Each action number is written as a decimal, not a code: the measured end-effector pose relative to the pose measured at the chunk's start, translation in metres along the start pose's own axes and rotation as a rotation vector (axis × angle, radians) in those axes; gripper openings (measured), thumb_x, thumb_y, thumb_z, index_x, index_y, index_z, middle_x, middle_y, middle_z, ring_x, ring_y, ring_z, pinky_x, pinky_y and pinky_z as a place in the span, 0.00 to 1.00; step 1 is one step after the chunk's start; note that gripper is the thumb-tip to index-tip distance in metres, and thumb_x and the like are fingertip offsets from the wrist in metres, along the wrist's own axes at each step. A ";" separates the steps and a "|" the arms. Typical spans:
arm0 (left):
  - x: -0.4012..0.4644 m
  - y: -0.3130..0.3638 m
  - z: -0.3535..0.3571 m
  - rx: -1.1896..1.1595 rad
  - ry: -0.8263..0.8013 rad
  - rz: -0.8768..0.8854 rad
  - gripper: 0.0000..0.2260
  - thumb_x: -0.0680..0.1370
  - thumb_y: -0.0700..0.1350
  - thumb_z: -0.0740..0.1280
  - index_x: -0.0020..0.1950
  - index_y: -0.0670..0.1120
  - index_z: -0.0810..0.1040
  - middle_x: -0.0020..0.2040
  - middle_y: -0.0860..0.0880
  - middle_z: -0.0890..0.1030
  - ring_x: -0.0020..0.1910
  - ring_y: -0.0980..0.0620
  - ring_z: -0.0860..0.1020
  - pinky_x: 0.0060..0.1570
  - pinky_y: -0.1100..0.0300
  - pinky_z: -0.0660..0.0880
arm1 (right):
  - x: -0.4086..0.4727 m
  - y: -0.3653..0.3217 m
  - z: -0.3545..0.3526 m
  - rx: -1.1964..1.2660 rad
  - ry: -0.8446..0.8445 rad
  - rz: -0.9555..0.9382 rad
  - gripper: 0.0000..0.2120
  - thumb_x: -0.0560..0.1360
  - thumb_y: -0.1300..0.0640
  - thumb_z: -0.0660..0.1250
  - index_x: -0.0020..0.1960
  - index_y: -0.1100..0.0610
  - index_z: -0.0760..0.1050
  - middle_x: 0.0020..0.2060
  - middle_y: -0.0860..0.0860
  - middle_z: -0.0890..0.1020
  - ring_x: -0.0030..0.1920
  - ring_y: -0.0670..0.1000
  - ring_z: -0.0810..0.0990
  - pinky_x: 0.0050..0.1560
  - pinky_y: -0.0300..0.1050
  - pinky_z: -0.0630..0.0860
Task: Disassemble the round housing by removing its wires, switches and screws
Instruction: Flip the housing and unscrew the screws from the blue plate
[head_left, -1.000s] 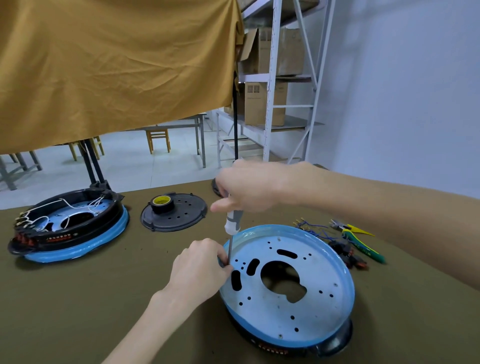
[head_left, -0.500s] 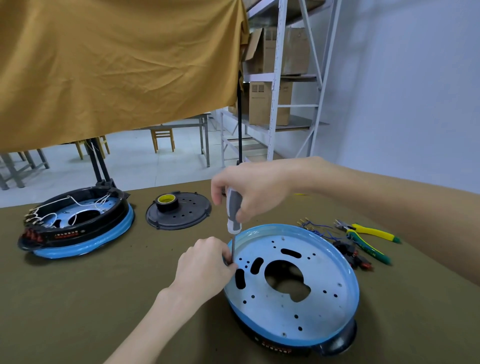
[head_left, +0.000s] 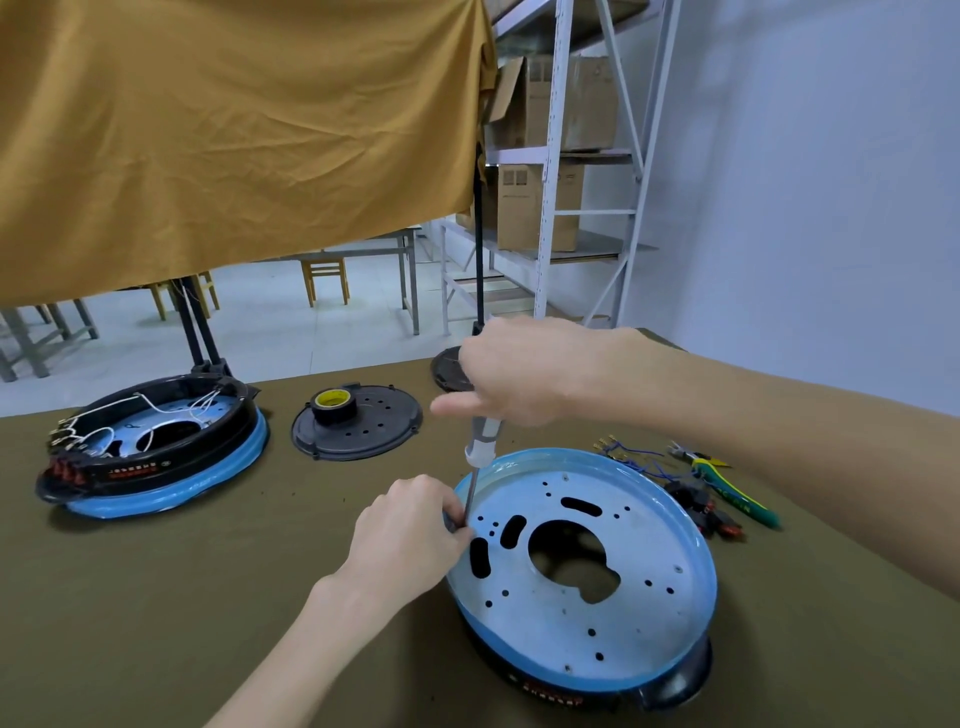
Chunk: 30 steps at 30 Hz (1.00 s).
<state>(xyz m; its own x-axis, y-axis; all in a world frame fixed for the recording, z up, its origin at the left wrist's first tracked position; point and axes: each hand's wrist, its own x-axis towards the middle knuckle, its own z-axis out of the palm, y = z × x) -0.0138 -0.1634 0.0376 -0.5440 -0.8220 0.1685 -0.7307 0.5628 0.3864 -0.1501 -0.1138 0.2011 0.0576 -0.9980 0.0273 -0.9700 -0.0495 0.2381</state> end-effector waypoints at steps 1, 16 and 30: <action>0.000 0.000 0.000 0.008 -0.003 0.004 0.05 0.76 0.54 0.72 0.43 0.55 0.83 0.40 0.60 0.78 0.39 0.56 0.78 0.30 0.65 0.67 | 0.001 0.002 0.000 0.036 -0.022 -0.024 0.25 0.81 0.38 0.62 0.39 0.58 0.74 0.33 0.52 0.78 0.33 0.54 0.79 0.28 0.45 0.70; 0.000 -0.001 -0.001 0.039 -0.011 0.004 0.04 0.76 0.53 0.70 0.44 0.55 0.83 0.41 0.58 0.79 0.43 0.51 0.81 0.33 0.61 0.71 | -0.002 0.005 -0.008 0.325 -0.156 -0.215 0.16 0.74 0.60 0.72 0.58 0.47 0.75 0.44 0.45 0.77 0.46 0.49 0.78 0.42 0.46 0.76; 0.000 0.001 -0.001 0.034 0.011 0.005 0.06 0.76 0.55 0.72 0.40 0.55 0.81 0.40 0.60 0.79 0.40 0.55 0.79 0.31 0.64 0.67 | -0.008 0.004 0.008 0.283 -0.019 -0.079 0.15 0.77 0.39 0.67 0.52 0.50 0.74 0.42 0.50 0.81 0.42 0.52 0.81 0.36 0.49 0.74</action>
<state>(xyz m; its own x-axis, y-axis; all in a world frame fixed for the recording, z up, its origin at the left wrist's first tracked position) -0.0140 -0.1626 0.0388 -0.5431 -0.8201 0.1801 -0.7419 0.5692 0.3544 -0.1568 -0.1067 0.1937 0.1341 -0.9910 0.0009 -0.9901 -0.1341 -0.0419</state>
